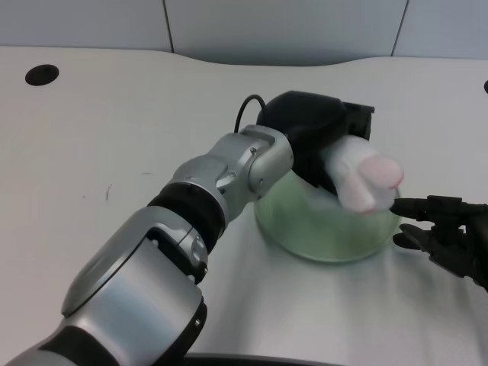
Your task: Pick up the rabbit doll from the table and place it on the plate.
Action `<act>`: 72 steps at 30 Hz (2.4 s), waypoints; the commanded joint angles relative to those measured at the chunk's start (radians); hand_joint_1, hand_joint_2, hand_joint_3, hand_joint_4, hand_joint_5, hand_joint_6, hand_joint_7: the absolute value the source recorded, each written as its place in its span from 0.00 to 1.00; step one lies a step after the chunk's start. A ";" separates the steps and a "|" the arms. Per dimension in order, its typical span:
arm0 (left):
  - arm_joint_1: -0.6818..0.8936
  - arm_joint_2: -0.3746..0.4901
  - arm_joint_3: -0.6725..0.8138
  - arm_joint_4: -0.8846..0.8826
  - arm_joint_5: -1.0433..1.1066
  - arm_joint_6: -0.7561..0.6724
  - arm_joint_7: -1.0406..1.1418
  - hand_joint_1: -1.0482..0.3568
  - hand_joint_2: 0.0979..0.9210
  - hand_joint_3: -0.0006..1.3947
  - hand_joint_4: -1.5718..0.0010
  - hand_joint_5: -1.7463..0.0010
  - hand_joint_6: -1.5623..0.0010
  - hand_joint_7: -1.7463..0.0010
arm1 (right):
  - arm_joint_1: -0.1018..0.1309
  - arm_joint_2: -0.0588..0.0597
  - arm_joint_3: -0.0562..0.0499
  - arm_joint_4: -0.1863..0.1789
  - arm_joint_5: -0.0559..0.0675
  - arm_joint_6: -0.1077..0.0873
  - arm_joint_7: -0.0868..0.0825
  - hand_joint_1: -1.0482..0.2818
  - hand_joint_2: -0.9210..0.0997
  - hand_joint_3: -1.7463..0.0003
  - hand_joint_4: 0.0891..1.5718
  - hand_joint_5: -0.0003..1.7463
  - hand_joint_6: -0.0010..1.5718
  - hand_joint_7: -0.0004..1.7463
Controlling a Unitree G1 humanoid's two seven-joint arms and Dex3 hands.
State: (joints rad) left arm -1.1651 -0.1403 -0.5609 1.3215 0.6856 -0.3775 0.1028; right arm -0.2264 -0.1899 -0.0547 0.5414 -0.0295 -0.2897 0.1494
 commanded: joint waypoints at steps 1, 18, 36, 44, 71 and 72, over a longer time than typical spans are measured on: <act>0.005 0.006 -0.003 0.004 0.000 0.015 -0.013 0.70 0.99 0.07 0.49 0.00 0.59 0.00 | 0.013 -0.016 -0.005 -0.010 0.001 0.013 0.001 0.44 0.00 0.90 0.63 0.13 0.59 0.00; -0.009 0.022 -0.058 0.017 0.041 0.135 -0.085 0.33 0.92 0.00 0.79 0.77 0.67 0.97 | 0.028 -0.027 -0.032 -0.015 0.020 0.015 0.028 0.47 0.00 0.89 0.60 0.12 0.56 0.00; -0.013 0.034 -0.056 0.007 0.035 0.164 -0.090 0.06 1.00 0.05 1.00 1.00 1.00 1.00 | 0.024 -0.031 -0.042 -0.004 0.043 0.013 0.044 0.48 0.00 0.89 0.61 0.11 0.58 0.01; -0.006 0.072 0.062 -0.013 -0.083 0.102 -0.138 0.09 1.00 0.06 0.99 1.00 0.97 0.99 | 0.021 -0.041 -0.040 0.005 0.035 0.004 0.041 0.47 0.00 0.90 0.63 0.12 0.59 0.01; 0.634 0.413 0.556 -0.653 -0.699 0.090 -0.536 0.39 1.00 0.19 0.73 0.59 0.71 0.97 | -0.015 -0.043 -0.052 0.058 0.045 -0.014 0.046 0.48 0.00 0.89 0.61 0.12 0.59 0.00; 0.664 0.415 0.578 -0.680 -0.735 0.134 -0.550 0.39 1.00 0.19 0.72 0.58 0.71 0.97 | -0.015 -0.043 -0.052 0.059 0.046 -0.014 0.047 0.48 0.00 0.89 0.61 0.12 0.59 0.00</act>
State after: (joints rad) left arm -0.5334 0.2570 -0.0100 0.6740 -0.0145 -0.2850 -0.4300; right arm -0.2410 -0.2264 -0.0988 0.5964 0.0024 -0.3085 0.1945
